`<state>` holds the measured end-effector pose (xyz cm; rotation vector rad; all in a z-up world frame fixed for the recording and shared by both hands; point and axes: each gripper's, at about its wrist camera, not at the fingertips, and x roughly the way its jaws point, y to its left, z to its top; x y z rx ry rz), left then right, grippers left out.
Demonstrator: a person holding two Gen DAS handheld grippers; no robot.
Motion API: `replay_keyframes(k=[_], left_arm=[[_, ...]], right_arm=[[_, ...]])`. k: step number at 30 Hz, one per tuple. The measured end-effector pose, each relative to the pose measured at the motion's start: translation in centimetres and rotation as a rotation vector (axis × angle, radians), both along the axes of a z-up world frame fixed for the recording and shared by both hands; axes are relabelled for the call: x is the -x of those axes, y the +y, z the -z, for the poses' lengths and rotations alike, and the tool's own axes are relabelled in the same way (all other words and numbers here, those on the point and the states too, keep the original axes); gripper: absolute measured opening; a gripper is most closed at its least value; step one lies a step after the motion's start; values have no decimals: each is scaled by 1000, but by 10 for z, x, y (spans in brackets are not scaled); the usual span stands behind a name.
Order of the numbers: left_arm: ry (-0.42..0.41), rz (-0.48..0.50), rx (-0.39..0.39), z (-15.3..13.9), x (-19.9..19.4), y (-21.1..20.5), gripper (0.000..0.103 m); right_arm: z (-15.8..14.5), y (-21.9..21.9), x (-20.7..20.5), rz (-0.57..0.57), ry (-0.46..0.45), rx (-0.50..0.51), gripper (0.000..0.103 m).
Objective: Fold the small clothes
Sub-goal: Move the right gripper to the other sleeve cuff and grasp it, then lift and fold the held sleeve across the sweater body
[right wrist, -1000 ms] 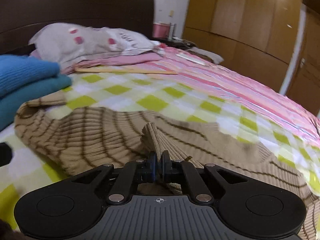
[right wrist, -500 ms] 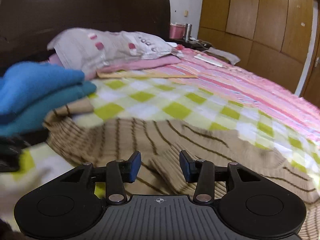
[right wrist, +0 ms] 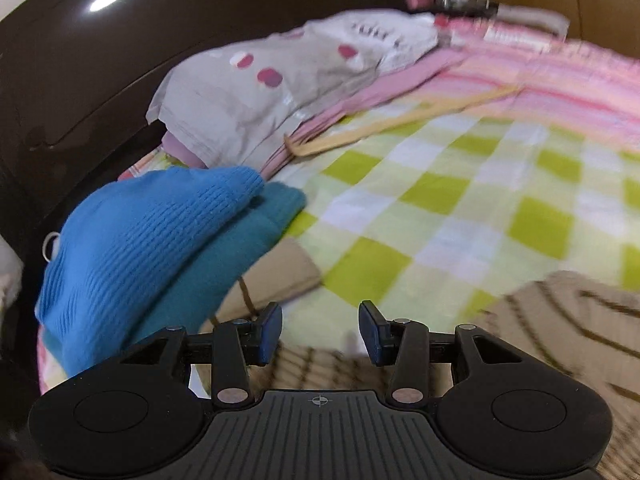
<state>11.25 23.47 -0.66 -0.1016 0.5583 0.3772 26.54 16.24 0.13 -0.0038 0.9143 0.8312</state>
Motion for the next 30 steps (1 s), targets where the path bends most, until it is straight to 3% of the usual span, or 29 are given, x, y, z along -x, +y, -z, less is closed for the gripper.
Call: replay_keyframes(k=[7, 9, 13, 16, 17, 20, 21, 26, 30], left_arm=[[10, 0, -4, 5, -1, 5, 86], [12, 6, -15, 6, 0, 4, 86], [15, 10, -23, 7, 1, 4, 86], [15, 10, -27, 8, 1, 2, 86], [13, 11, -26, 8, 2, 2, 86], [9, 13, -23, 7, 3, 1, 86], [7, 15, -24, 6, 3, 0, 86], [-15, 23, -11, 3, 6, 1, 87], [-37, 47, -3, 0, 9, -2, 87]], right_arm=[[32, 27, -34, 36, 212, -65, 45], [38, 29, -37, 43, 256, -103, 50], [43, 31, -39, 54, 335, -163, 51], [42, 37, -37, 66, 318, -156, 50], [43, 39, -37, 72, 312, -151, 44], [43, 42, -36, 93, 300, -137, 11], [43, 42, -35, 100, 300, -140, 8], [12, 19, -25, 115, 215, -193, 6], [-26, -29, -18, 168, 130, -235, 5]])
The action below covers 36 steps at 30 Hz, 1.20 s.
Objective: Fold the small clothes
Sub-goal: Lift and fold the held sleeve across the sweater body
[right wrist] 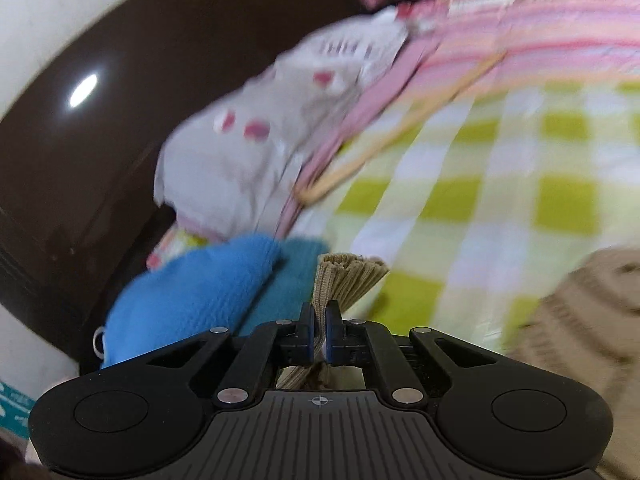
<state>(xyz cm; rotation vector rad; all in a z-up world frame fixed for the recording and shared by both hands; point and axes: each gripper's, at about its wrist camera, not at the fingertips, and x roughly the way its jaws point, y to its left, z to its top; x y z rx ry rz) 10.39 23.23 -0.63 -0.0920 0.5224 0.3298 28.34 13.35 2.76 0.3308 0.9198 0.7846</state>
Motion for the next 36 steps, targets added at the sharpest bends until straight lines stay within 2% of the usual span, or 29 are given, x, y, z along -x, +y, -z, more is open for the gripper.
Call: replay_keyframes(k=[7, 10, 14, 19, 23, 27, 30, 33, 36], left_arm=[[-28, 53, -10, -5, 1, -13, 87], [-44, 70, -9, -8, 2, -17, 87], [-57, 96, -18, -10, 6, -27, 88], [-55, 153, -49, -8, 7, -44, 88], [-48, 201, -70, -4, 8, -59, 88], [-34, 236, -95, 0, 9, -75, 88], [-26, 250, -97, 1, 11, -83, 88], [-27, 245, -99, -1, 11, -91, 88], [-27, 249, -111, -4, 10, -98, 88]], right_arm=[[-60, -113, 10, 187, -112, -15, 5], [-75, -160, 20, 258, -153, -8, 5], [-79, -215, 36, 344, -178, 18, 5], [-61, -281, 51, 495, -190, 81, 5], [-39, -319, 67, 551, -169, 68, 5], [-11, -341, 65, 587, -129, 157, 5], [7, -359, 64, 623, -74, 130, 5], [16, -365, 65, 630, -61, 112, 6], [19, -366, 69, 644, -61, 167, 11]])
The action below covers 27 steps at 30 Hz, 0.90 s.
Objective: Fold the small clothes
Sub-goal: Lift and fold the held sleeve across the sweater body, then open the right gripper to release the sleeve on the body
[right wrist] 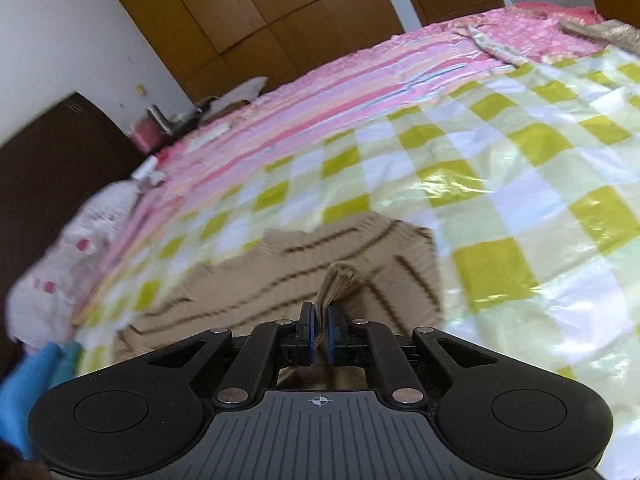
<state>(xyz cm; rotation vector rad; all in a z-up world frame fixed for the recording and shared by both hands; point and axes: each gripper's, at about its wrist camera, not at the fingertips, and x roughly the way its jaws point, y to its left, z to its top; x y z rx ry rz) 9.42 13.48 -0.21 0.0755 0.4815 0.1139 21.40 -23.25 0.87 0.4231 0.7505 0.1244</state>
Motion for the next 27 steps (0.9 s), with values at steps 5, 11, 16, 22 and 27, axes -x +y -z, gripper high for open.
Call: replay_keyframes(k=[5, 11, 16, 22, 27], left_arm=[[-19, 29, -24, -11, -3, -13, 88], [-49, 70, -32, -24, -22, -35, 88], [-6, 73, -4, -15, -57, -53, 88], [157, 86, -48, 11, -93, -69, 83], [98, 54, 3, -7, -71, -55, 82]], right_arm=[[-1, -3, 10, 33, -3, 136, 12], [-14, 5, 27, -56, -87, 132, 18], [2, 20, 8, -118, -48, 128, 20], [28, 19, -8, -118, 50, 112, 19], [5, 5, 16, -98, -27, 106, 21]])
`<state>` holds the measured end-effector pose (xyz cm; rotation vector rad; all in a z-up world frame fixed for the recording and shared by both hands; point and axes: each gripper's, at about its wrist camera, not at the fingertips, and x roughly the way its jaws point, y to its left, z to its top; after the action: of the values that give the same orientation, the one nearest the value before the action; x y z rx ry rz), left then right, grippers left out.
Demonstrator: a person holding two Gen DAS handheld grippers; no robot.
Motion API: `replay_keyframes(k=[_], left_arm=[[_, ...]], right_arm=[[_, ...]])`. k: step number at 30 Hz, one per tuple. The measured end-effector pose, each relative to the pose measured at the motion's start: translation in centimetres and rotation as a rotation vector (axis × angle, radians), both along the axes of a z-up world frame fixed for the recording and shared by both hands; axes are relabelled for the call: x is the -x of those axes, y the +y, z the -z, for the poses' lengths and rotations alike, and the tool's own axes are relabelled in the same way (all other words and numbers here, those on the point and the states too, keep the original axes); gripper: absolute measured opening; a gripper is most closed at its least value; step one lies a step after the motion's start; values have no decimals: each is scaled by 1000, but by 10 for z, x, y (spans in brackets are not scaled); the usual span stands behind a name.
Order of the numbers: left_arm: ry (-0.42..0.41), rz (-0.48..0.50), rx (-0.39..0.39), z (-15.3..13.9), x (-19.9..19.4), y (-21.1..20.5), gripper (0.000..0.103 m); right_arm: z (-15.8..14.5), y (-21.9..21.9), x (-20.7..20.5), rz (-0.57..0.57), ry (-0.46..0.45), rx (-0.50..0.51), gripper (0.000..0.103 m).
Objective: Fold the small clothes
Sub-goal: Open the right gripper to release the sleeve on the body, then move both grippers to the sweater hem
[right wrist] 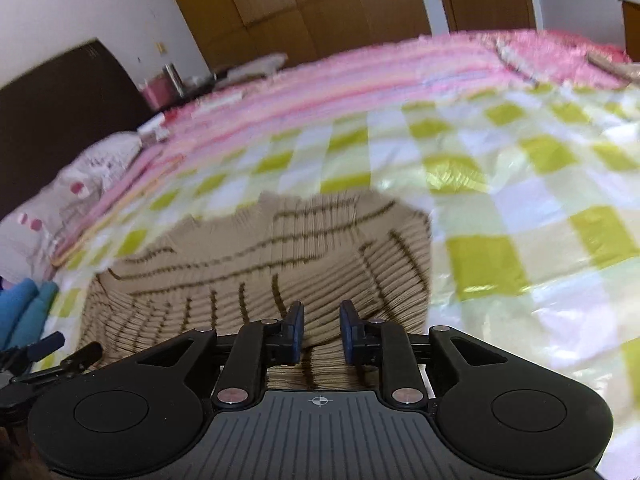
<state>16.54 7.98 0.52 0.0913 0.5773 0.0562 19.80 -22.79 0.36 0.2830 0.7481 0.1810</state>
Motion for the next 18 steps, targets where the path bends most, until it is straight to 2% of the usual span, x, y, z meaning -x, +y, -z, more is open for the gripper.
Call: replay_keyframes(k=[5, 9, 11, 15, 18], left_arm=[[-106, -31, 36, -43, 39, 27, 82], [-195, -29, 20, -80, 82, 45, 83], [-239, -31, -11, -94, 108, 52, 88], [-311, -72, -97, -105, 152, 67, 92], [-319, -134, -121, -102, 178, 82, 94]], right_arm=[[-41, -27, 39, 57, -96, -41, 21], [-81, -51, 78, 92, -193, -36, 21], [-96, -63, 97, 114, -226, -23, 21], [-117, -92, 132, 180, -265, 29, 24], [-122, -124, 157, 254, -259, -1, 25]])
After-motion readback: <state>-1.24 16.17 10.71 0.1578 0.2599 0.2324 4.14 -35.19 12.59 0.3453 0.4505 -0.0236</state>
